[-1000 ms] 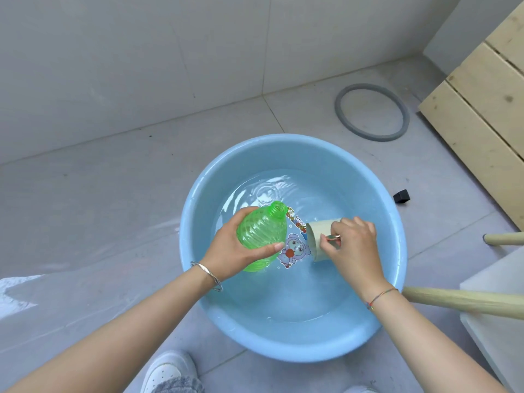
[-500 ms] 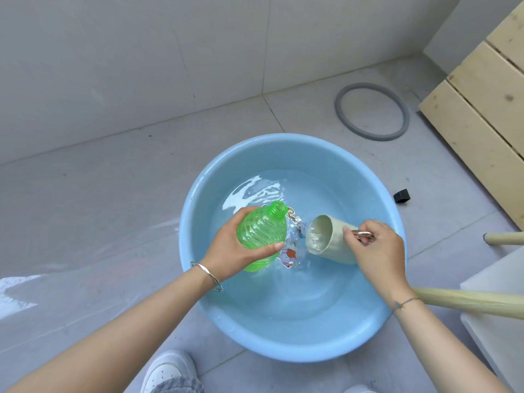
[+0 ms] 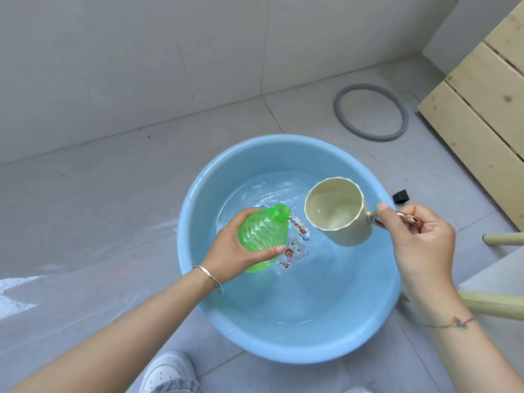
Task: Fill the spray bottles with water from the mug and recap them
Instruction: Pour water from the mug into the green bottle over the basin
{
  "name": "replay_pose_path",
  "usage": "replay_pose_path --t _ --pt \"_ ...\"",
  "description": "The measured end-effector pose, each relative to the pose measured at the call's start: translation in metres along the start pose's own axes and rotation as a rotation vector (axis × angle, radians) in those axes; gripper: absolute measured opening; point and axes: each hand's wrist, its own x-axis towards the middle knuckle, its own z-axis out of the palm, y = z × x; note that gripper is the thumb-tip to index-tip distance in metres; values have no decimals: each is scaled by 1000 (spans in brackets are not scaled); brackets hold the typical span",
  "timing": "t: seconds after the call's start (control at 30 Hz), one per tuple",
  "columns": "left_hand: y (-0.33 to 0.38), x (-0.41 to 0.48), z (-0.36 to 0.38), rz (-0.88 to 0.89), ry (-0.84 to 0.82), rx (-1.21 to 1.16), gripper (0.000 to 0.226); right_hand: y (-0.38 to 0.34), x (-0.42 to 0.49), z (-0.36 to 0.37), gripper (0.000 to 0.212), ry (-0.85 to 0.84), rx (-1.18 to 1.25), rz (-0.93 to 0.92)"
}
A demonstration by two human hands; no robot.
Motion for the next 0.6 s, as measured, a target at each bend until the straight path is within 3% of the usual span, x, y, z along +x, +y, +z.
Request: replay_pose_path --t 0.6 --pt "2 -1 7 17 -58 29 79 -34 -7 7 38 -45 -265 -379"
